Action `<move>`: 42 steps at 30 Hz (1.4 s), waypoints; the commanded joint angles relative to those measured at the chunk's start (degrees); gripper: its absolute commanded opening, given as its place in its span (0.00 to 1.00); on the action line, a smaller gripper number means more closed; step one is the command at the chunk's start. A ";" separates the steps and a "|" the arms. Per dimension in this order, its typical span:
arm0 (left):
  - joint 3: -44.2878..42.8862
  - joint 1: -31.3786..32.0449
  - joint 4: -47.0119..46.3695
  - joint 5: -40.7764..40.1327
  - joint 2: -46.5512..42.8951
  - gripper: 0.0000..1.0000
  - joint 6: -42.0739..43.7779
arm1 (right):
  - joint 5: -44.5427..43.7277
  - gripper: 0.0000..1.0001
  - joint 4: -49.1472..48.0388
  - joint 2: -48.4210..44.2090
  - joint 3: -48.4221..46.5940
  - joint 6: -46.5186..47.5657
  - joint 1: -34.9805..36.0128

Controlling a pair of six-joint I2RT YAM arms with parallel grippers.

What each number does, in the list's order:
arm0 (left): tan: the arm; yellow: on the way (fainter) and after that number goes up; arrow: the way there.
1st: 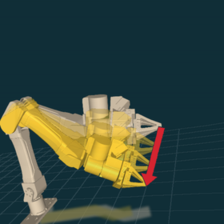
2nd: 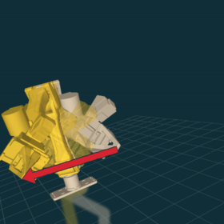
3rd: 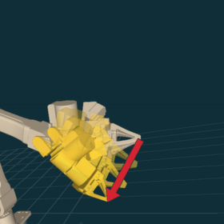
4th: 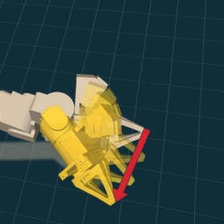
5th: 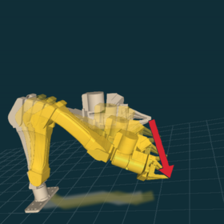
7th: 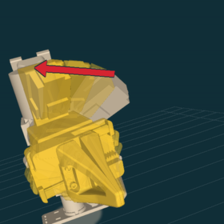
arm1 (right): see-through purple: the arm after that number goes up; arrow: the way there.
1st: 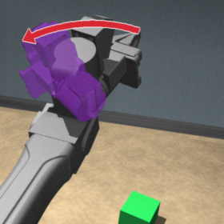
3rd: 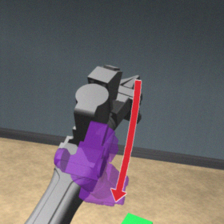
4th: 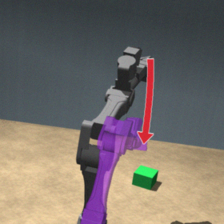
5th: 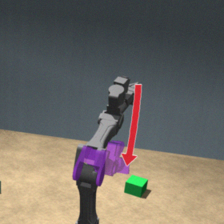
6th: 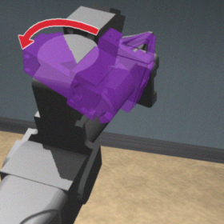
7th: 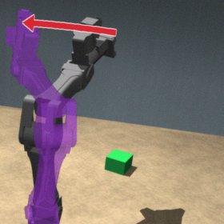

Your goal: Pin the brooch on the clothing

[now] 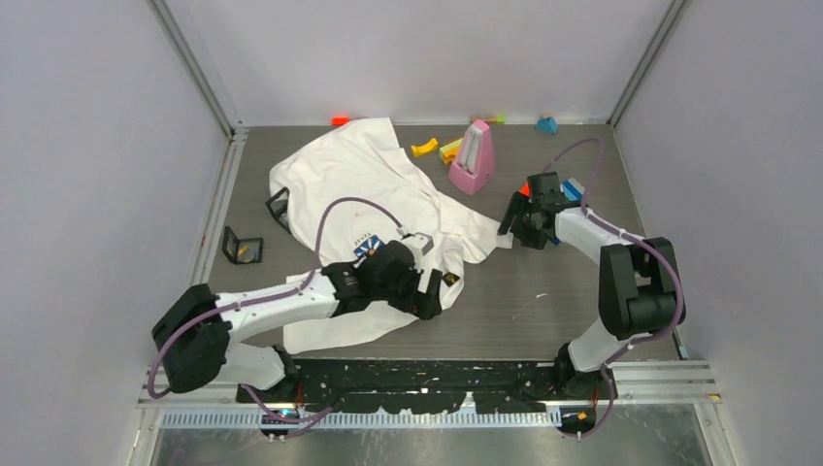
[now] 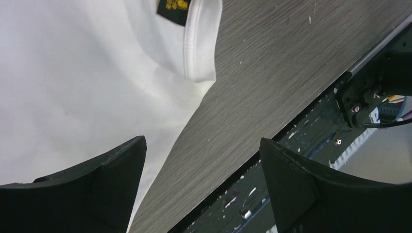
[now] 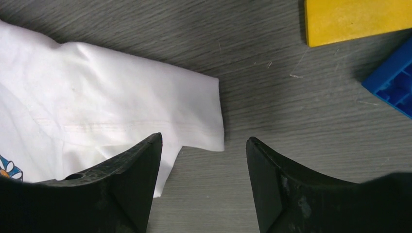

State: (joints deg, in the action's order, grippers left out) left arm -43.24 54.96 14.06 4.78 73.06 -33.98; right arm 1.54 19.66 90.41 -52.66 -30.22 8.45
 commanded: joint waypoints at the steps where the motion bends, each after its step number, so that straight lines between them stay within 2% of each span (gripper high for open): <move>1: -6.84 4.76 -7.69 -8.00 6.55 0.89 1.65 | -1.28 0.70 -3.98 2.71 -3.70 -0.81 -0.01; 4: -9.46 6.00 -8.24 -8.47 10.90 0.87 1.70 | -2.90 0.70 -4.38 4.55 -4.48 -0.88 -0.01; 11: -12.22 6.50 -8.93 -10.09 17.34 0.79 2.87 | -2.34 0.59 -3.71 6.54 -5.59 -1.43 -0.01; 18: -13.33 6.98 -8.35 -10.14 21.01 0.73 0.84 | 0.21 0.58 -3.72 3.79 -1.93 -4.20 -0.01; 23: -14.20 7.39 -8.35 -10.67 22.97 0.63 1.43 | 0.30 0.57 -3.53 3.37 -1.40 -4.37 -0.03; 27: -14.56 7.81 -8.02 -11.45 25.24 0.58 2.47 | 0.62 0.51 -3.86 4.41 -1.75 -4.38 -0.01; 34: -14.46 8.71 -6.58 -13.20 26.74 0.35 2.90 | 2.10 0.34 -3.87 4.31 -1.78 -5.18 -0.01; 38: -14.02 9.01 -5.72 -13.28 27.51 0.18 3.10 | 2.76 0.18 -3.96 2.86 -1.55 -5.45 -0.01; 41: -12.50 9.12 -4.66 -12.53 26.62 0.01 2.48 | 2.93 0.02 -2.63 1.75 -2.60 -5.47 -0.16; 42: -11.57 9.21 -4.77 -12.51 25.94 0.00 2.12 | 2.72 0.01 -2.05 1.46 -3.63 -5.40 -0.31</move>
State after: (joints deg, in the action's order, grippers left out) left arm -56.18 63.37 8.38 -7.55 100.03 -31.38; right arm 3.95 17.63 95.59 -54.17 -34.89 8.45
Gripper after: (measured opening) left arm 0.048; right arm 0.057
